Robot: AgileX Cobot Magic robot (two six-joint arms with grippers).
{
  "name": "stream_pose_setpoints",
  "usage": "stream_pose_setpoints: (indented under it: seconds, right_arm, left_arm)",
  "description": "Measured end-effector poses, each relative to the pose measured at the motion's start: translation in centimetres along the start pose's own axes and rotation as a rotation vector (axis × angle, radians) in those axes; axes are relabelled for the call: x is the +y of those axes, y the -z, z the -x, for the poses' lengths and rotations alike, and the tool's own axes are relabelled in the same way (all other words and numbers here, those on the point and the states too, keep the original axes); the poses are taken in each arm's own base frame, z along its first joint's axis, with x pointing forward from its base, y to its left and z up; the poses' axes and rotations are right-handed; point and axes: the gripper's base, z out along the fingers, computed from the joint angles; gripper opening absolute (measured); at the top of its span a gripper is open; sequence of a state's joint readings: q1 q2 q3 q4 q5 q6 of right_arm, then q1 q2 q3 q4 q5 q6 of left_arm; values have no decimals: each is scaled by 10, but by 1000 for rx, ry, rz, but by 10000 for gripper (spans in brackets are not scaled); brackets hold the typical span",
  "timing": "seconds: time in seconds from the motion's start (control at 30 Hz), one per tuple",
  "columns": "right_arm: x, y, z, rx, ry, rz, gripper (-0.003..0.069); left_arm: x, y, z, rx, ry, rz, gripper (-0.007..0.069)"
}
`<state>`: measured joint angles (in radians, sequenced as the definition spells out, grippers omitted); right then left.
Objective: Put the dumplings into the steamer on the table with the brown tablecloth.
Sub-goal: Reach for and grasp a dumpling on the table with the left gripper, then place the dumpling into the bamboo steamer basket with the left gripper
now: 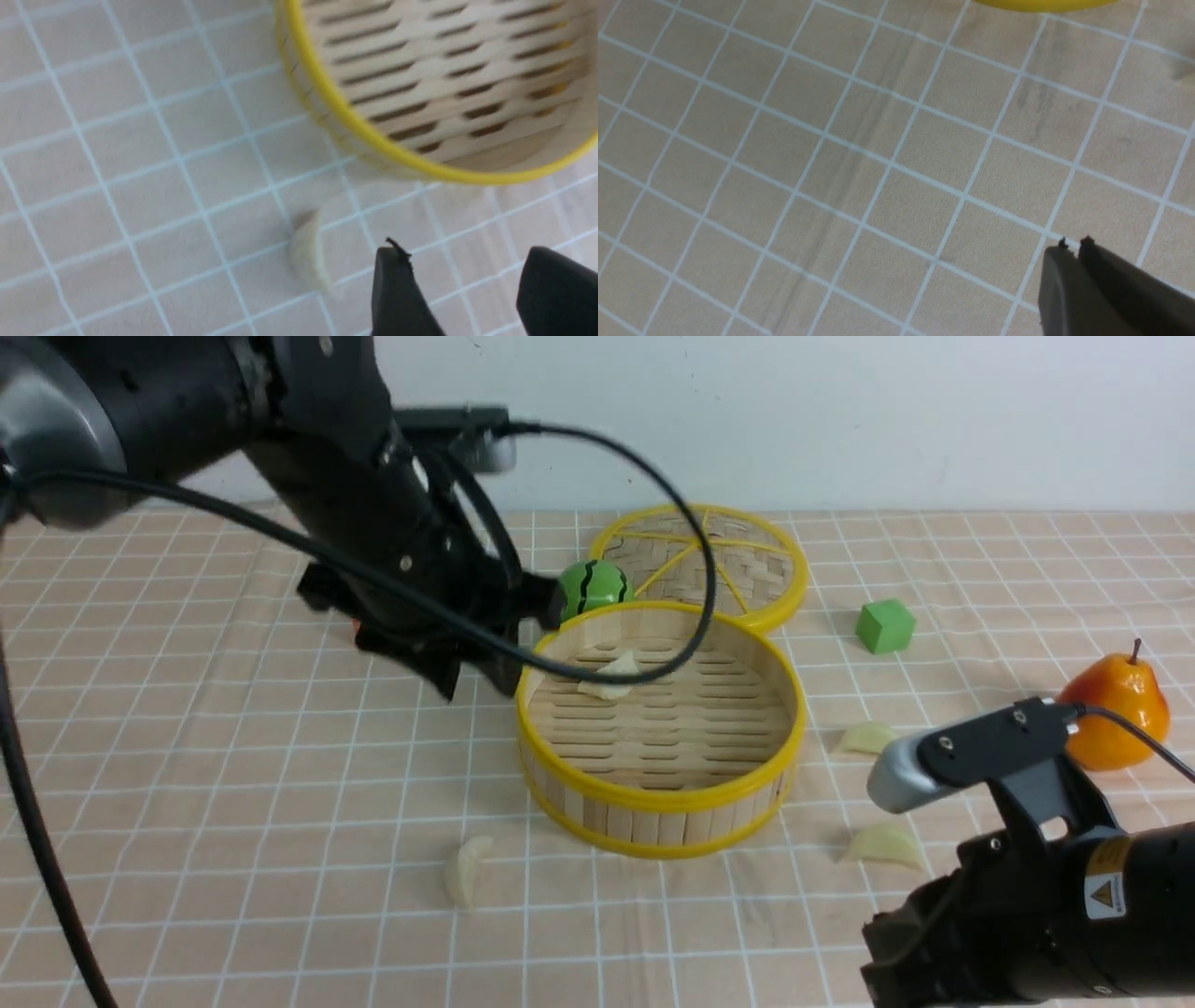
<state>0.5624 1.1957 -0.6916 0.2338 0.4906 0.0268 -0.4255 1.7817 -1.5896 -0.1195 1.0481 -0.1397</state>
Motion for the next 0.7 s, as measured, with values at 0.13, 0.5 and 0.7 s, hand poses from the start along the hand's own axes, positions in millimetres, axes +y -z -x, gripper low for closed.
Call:
stream_pose_setpoints:
  seconds: [0.13,0.5,0.7]
  right_arm:
    - [0,0,1,-6,-4,2,52]
    - [0,0,1,-8,-9,5,64]
    - [0,0,1,-12,-9,5,73]
  left_arm:
    - [15,-72,-26,128,37,51,343]
    - [26,-134,-37,215,45,88,181]
    - [4,-101,-30,195,1,49,176]
